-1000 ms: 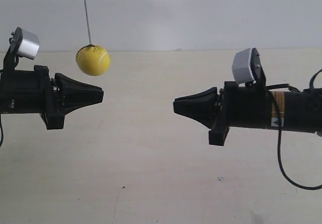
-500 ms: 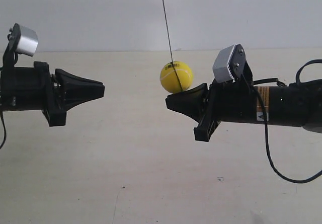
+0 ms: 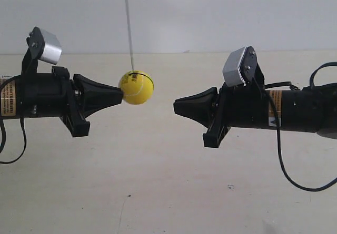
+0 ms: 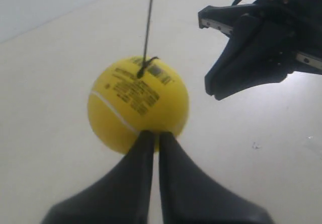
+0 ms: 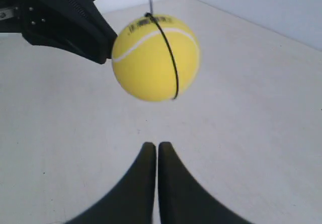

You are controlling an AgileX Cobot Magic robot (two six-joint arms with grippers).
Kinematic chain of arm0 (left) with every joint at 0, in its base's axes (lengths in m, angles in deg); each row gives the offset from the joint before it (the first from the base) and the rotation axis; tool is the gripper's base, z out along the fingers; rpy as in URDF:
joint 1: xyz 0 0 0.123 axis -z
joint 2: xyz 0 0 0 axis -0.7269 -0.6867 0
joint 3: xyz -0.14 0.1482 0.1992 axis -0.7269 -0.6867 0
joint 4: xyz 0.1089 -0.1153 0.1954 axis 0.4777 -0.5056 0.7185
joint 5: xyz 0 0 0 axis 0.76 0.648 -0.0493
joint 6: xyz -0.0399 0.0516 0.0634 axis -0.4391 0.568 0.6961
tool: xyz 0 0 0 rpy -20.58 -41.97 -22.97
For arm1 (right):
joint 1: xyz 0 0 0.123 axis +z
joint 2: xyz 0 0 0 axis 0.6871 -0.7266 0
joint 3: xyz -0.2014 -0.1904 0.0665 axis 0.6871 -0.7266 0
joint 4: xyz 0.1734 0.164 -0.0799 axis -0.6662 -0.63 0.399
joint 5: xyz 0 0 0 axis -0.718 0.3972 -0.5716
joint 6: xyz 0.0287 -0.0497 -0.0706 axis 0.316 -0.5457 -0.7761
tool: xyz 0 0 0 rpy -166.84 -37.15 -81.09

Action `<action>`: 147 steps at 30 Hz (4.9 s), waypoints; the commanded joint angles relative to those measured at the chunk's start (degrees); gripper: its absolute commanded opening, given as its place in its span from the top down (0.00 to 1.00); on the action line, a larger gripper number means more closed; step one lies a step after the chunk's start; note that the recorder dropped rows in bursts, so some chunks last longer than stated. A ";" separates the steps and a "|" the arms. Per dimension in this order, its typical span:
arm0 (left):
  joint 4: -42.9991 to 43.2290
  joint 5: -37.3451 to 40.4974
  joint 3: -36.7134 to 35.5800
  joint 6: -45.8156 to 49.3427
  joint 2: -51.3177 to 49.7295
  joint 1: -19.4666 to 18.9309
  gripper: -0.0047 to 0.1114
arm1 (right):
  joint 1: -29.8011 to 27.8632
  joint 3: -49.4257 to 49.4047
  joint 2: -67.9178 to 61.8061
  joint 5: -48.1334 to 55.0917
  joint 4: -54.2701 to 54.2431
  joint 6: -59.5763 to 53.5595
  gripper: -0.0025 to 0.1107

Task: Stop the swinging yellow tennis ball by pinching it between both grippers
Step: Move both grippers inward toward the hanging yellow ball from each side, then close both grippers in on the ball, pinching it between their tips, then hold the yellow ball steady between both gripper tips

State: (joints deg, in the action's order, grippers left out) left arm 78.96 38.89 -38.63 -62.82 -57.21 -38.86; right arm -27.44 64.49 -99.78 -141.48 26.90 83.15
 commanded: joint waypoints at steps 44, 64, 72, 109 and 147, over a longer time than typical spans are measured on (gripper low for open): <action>-4.99 -3.53 0.14 6.24 -0.62 0.29 0.92 | 0.03 3.09 -4.87 -8.33 -3.81 -3.91 0.98; -5.12 -7.94 0.14 6.90 -5.17 0.29 0.92 | 0.03 3.09 -4.99 -8.33 -3.81 -3.91 0.98; -5.11 -8.04 0.14 6.90 -5.17 0.29 0.92 | 0.03 3.09 -4.99 -8.33 -3.71 -3.91 0.98; -5.33 -7.41 0.14 6.87 -5.17 1.51 0.92 | 4.72 5.94 -4.99 -6.08 -3.82 -4.17 0.98; -4.43 -5.65 0.14 7.34 -5.17 0.89 0.92 | 4.50 5.94 -4.99 -5.26 -3.82 -5.58 0.98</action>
State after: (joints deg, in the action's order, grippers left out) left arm 73.14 34.57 -38.52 -55.77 -62.43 -38.55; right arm -23.68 70.11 -105.00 -145.33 21.56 78.35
